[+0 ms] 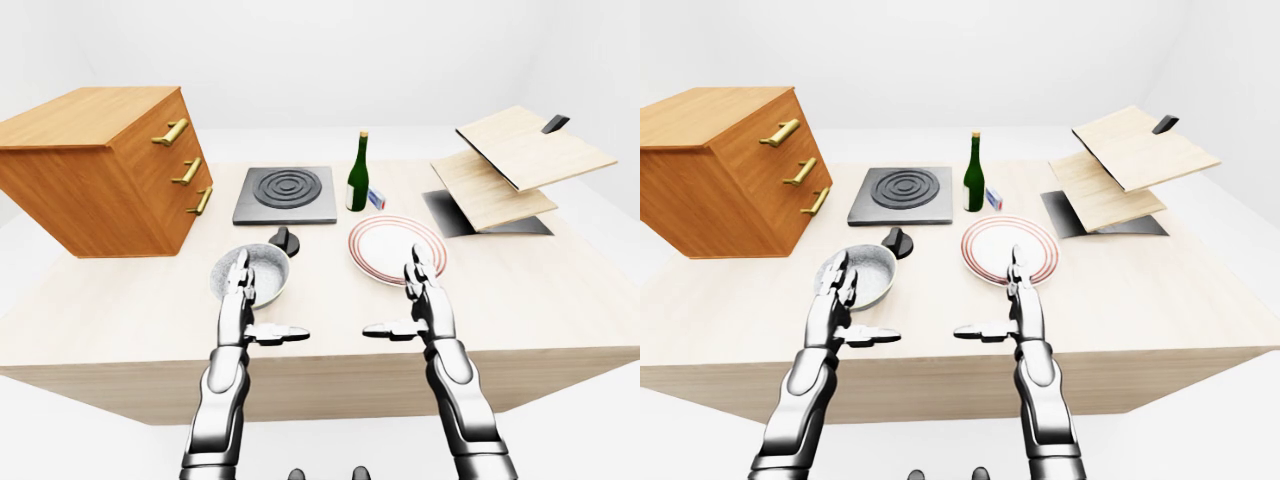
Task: Pick up the akita bowl and put it on the plate.
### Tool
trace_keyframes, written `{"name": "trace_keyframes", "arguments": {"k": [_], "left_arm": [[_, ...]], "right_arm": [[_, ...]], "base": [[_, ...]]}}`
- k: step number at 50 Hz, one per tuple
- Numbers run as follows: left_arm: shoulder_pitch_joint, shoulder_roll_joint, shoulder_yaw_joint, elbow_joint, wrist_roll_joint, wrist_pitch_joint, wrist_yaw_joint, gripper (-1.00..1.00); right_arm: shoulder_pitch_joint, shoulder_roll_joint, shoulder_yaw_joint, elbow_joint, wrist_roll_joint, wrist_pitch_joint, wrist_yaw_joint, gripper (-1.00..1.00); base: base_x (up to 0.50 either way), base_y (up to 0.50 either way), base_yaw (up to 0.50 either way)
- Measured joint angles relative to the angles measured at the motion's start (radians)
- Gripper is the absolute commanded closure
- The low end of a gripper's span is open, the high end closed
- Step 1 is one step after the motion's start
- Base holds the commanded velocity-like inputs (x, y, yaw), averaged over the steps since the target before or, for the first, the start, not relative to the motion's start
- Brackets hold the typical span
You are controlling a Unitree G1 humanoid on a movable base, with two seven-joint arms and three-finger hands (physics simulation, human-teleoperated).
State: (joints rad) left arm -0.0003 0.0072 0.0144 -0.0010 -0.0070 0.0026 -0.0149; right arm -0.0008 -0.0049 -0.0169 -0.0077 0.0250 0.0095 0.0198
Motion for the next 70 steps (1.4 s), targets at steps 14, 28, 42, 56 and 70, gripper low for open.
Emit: {"name": "trace_keyframes", "arguments": {"k": [14,28,42,56,70], "left_arm": [[0.005,0.006,0.012,-0.043,-0.008,0.032,-0.017,-1.0],[0.012,0.007,0.015,-0.168,-0.016,0.085,-0.02,-1.0],[0.012,0.005,0.013,-0.3,-0.022,0.085,-0.014,-1.0],[0.007,0.006,0.021,-0.409,-0.036,0.085,-0.01,-1.0],[-0.007,0.011,0.038,-0.453,-0.053,0.085,-0.005,-1.0]], "right_arm": [[0.002,-0.007,-0.014,-0.045,0.024,0.031,0.014,-1.0],[0.007,-0.005,-0.006,-0.175,0.01,0.078,-0.004,-1.0],[0.0,0.001,0.011,-0.296,-0.011,0.078,-0.022,-1.0],[-0.004,0.004,0.021,-0.354,-0.016,0.078,-0.029,-1.0],[-0.006,0.006,0.027,-0.368,-0.022,0.078,-0.033,-1.0]], "base": [[0.0,0.0,0.0],[0.0,0.0,0.0],[0.0,0.0,0.0],[0.0,0.0,0.0],[0.0,0.0,0.0]]}}
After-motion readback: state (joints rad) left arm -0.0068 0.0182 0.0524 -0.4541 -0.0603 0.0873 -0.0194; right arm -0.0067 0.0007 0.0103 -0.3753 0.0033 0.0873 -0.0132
